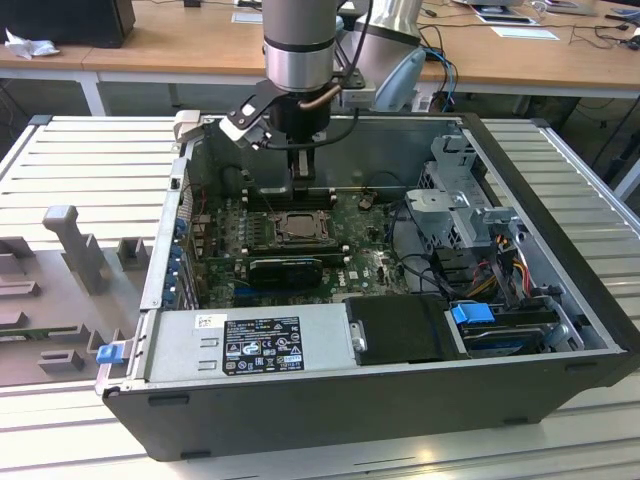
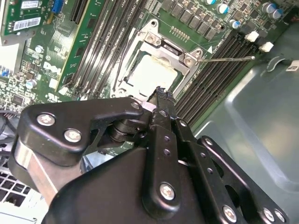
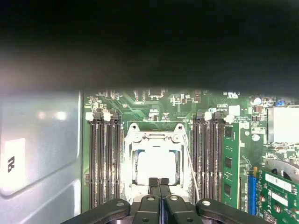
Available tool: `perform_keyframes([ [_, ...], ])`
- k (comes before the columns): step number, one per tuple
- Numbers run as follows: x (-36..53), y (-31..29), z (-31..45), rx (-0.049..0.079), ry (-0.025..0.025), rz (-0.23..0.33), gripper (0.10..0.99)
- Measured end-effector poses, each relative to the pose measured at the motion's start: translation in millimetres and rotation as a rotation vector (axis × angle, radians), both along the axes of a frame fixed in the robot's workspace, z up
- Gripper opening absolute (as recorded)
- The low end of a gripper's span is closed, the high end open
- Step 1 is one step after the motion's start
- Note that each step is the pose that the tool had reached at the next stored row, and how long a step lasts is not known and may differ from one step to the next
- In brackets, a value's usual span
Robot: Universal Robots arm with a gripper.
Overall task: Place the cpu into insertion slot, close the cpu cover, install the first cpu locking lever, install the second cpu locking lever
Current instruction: 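Install the first cpu locking lever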
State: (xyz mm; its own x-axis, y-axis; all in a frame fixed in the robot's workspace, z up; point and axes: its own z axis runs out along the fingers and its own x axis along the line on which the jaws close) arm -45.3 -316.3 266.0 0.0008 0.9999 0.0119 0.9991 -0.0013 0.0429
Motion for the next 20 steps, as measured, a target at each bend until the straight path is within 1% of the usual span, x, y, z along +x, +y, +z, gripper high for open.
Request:
perform_keyframes([
  [3,0.0,0.0,4.8,0.0,0.0,0.0,0.106],
  [4,0.0,0.0,8.2,0.0,0.0001,0.0,0.106],
  [7,0.0,0.0,9.1,0.0,0.0,0.007,0.106],
  [11,0.0,0.0,9.0,0.0,0.0,0.084,0.106],
  [20,0.0,0.0,9.0,0.0,0.0,0.164,0.106],
])
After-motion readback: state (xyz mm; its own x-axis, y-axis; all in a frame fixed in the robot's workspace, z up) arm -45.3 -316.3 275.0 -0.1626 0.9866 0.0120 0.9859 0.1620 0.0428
